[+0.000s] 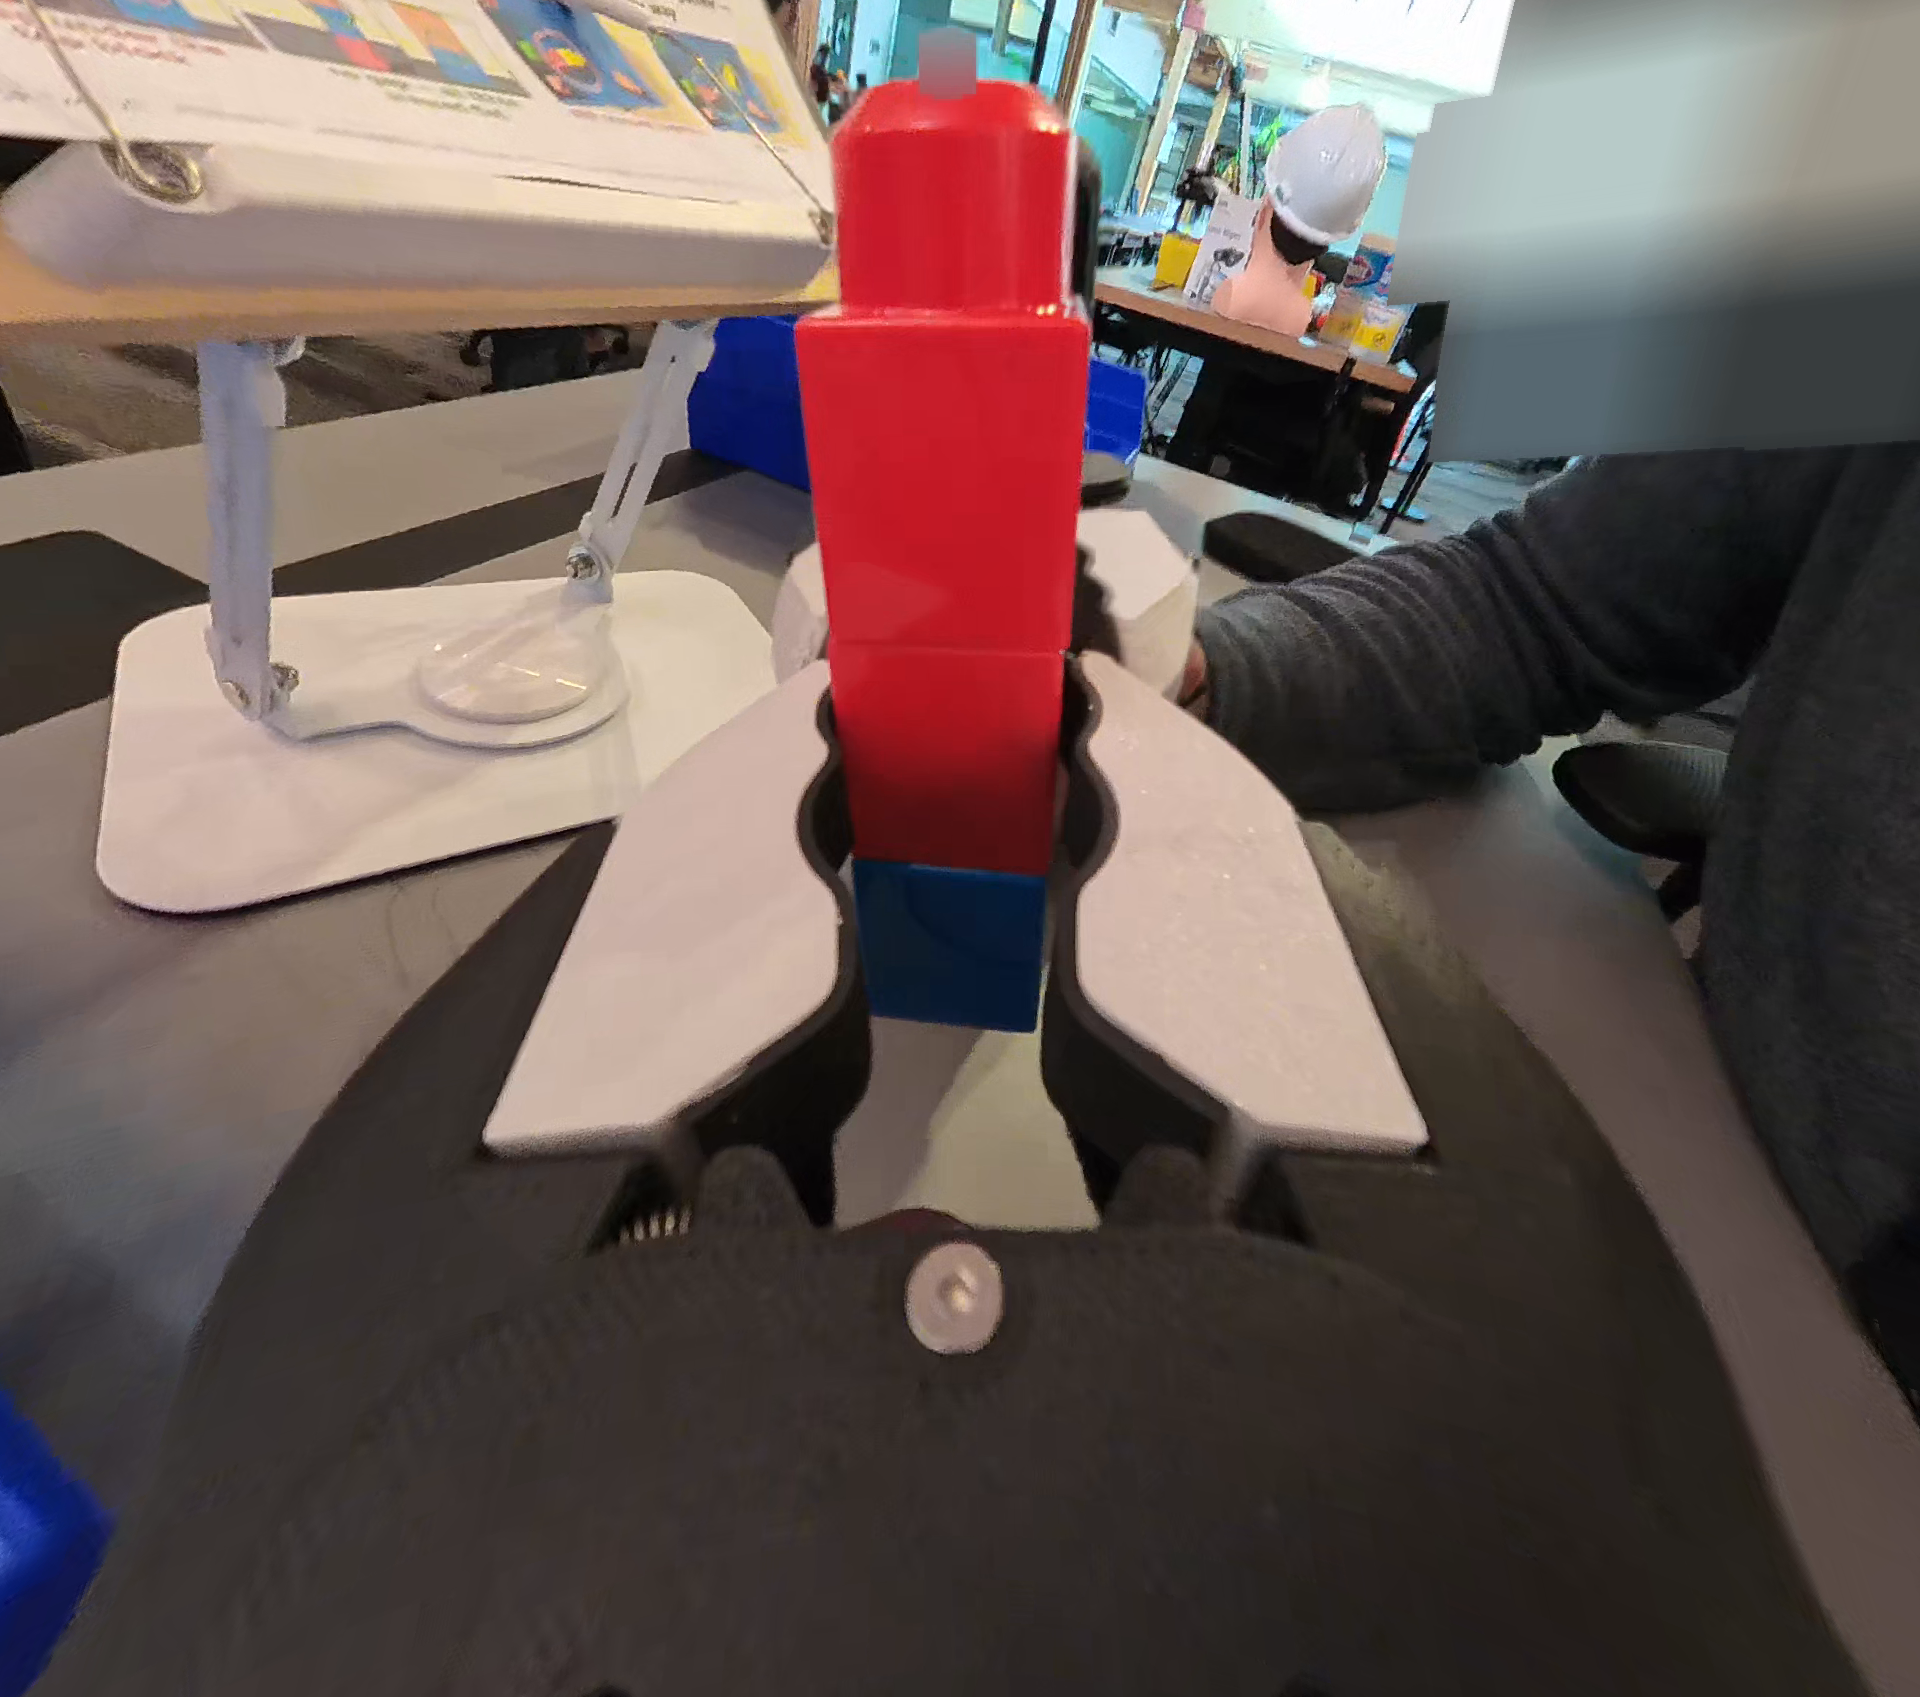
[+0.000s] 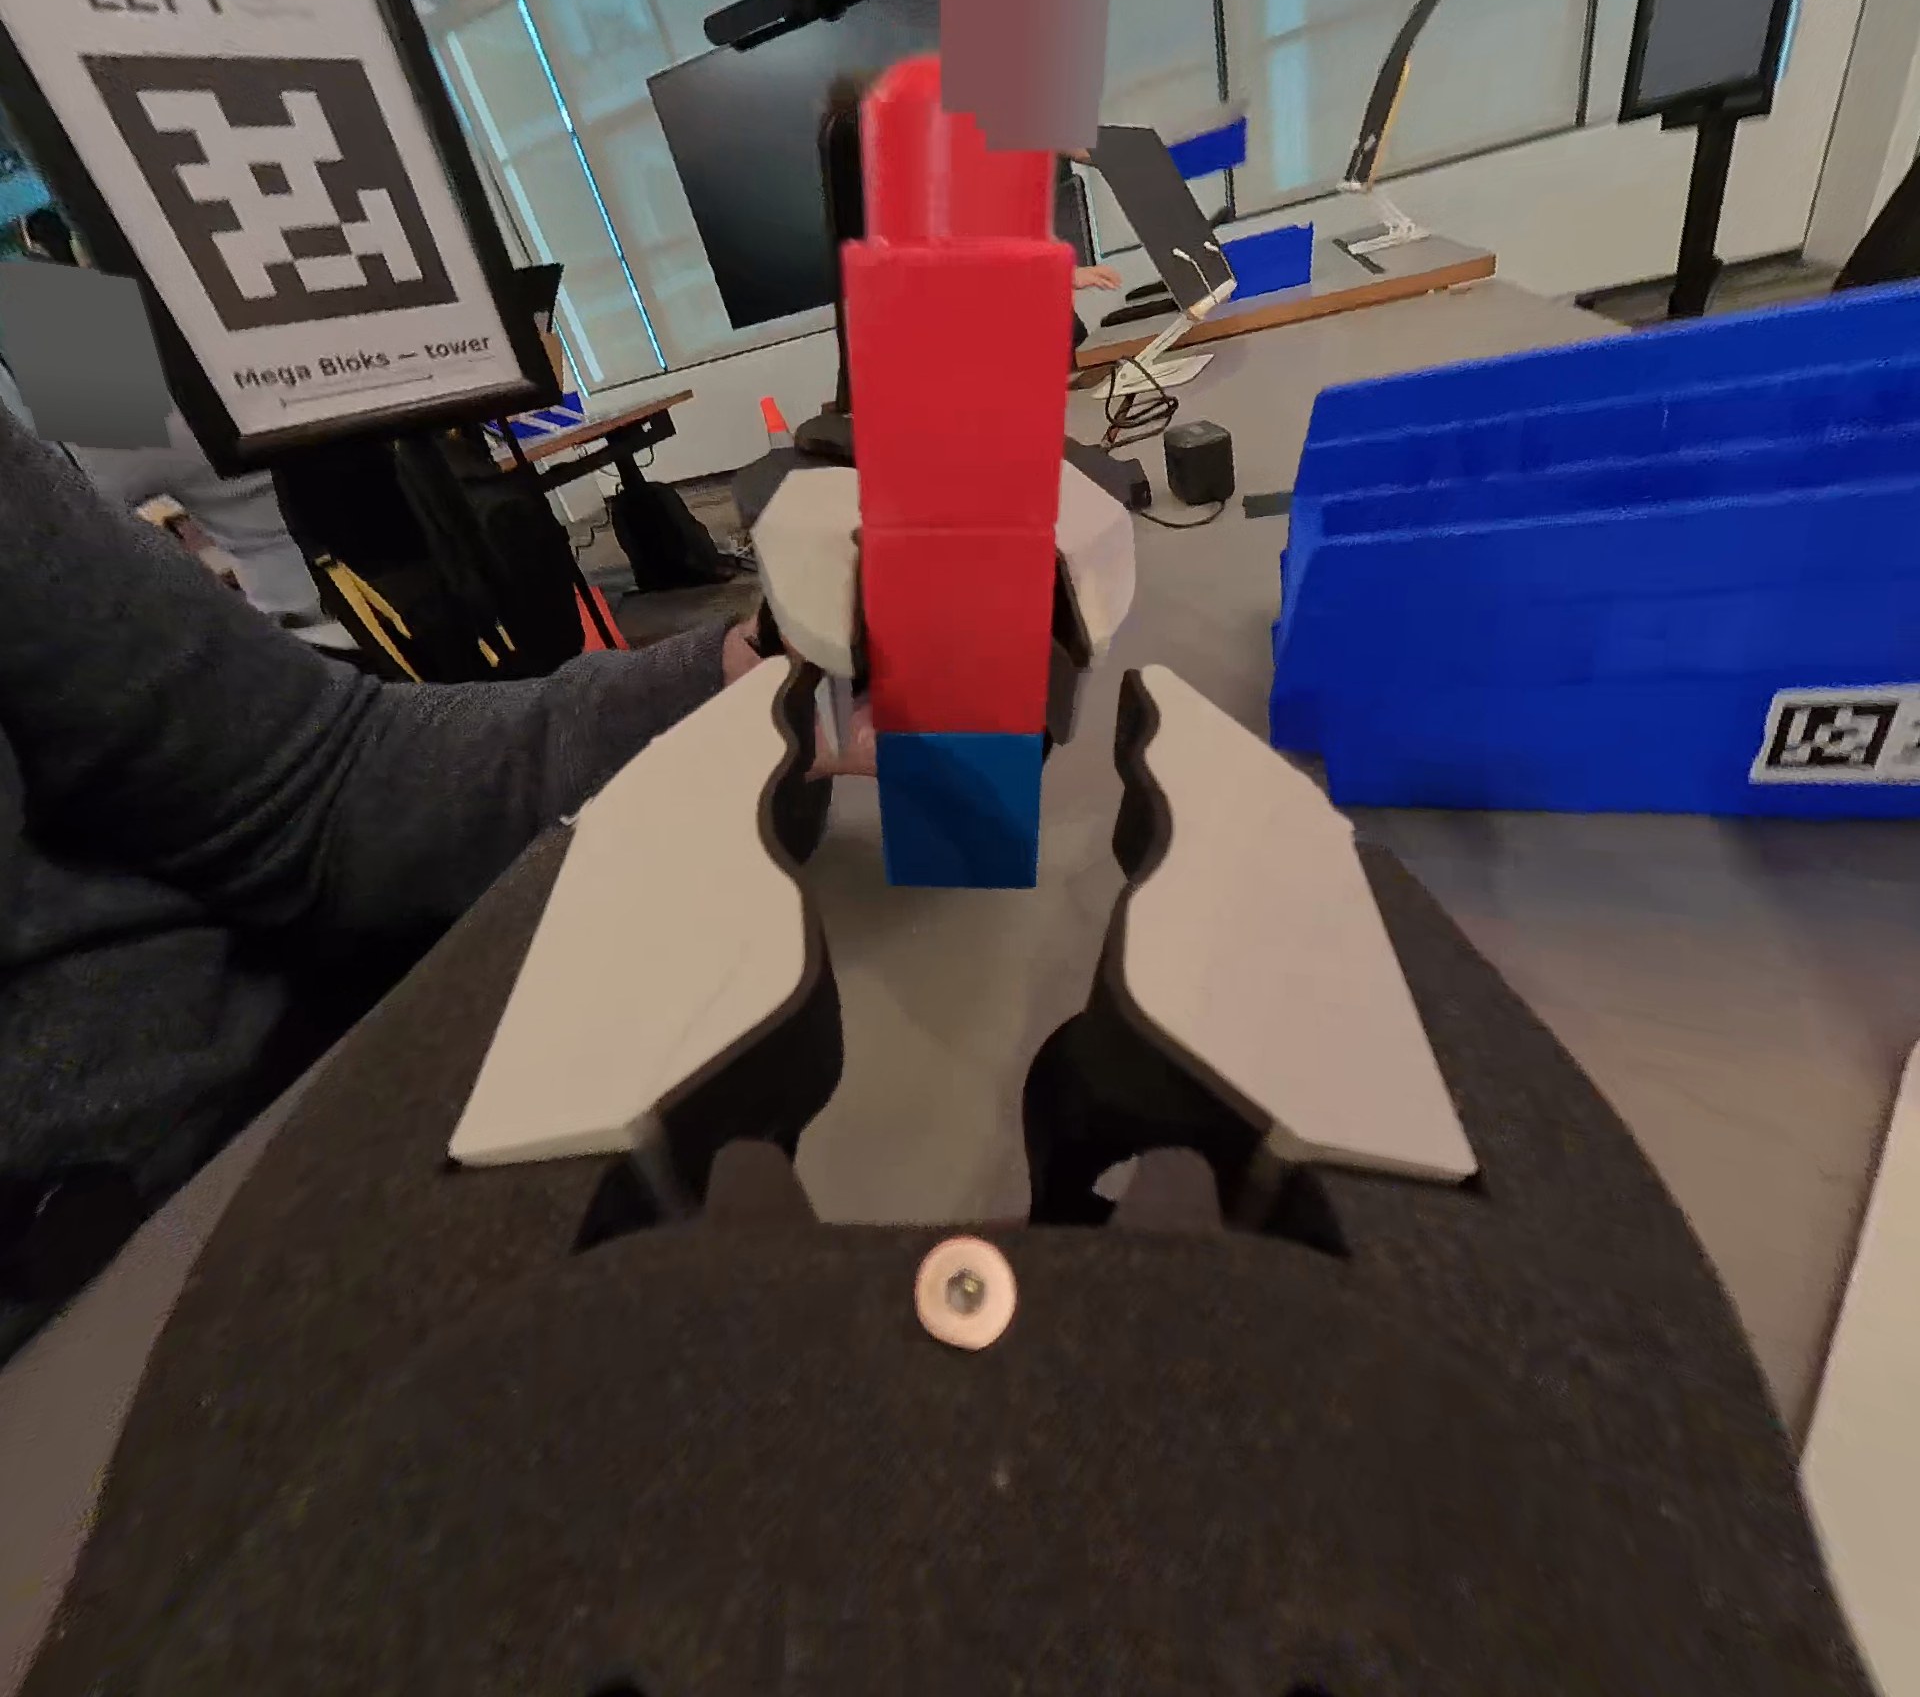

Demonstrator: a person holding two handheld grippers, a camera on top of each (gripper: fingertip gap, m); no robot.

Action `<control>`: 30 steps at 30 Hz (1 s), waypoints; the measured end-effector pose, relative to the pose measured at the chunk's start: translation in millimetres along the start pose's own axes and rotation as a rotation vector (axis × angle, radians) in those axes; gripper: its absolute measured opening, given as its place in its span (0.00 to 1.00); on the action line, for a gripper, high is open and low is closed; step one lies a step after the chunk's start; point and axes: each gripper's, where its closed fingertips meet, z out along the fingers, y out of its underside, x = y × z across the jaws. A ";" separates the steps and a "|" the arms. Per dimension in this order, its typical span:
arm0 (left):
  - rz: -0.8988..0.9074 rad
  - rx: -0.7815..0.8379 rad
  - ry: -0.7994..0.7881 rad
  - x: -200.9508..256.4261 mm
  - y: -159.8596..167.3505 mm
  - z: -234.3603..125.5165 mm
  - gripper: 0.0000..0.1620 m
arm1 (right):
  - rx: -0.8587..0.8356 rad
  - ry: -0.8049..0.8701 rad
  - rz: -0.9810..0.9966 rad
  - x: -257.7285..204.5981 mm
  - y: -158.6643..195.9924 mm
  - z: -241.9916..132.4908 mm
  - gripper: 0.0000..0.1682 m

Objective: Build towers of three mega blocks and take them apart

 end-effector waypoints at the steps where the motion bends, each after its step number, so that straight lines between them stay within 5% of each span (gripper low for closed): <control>1: 0.021 -0.026 -0.015 -0.8 1.7 -1.4 0.23 | 0.013 -0.007 -0.025 -3.7 -5.6 -0.7 0.35; 9: 0.101 -0.204 -0.032 5.4 25.9 6.3 0.23 | -0.048 0.014 -0.128 -15.4 -41.2 -5.0 0.35; 14: 0.134 -0.261 -0.022 13.2 33.4 13.7 0.23 | -0.231 0.030 -0.166 -18.4 -31.7 -0.9 0.21; 19: 0.126 -0.150 0.036 27.5 14.9 21.1 0.23 | -0.233 0.057 -0.161 -28.3 -47.4 -7.0 0.20; 23: 0.174 -0.052 0.069 43.5 -8.2 21.2 0.36 | -0.200 0.149 -0.174 -37.1 -74.1 -32.1 0.20; 28: 0.157 0.010 0.053 37.1 -14.3 9.6 0.07 | -0.171 0.354 -0.203 -48.5 -112.1 -119.8 0.20; 30: 0.124 0.042 0.033 29.7 -16.9 6.4 0.03 | -0.165 0.499 -0.222 -50.1 -127.8 -172.9 0.20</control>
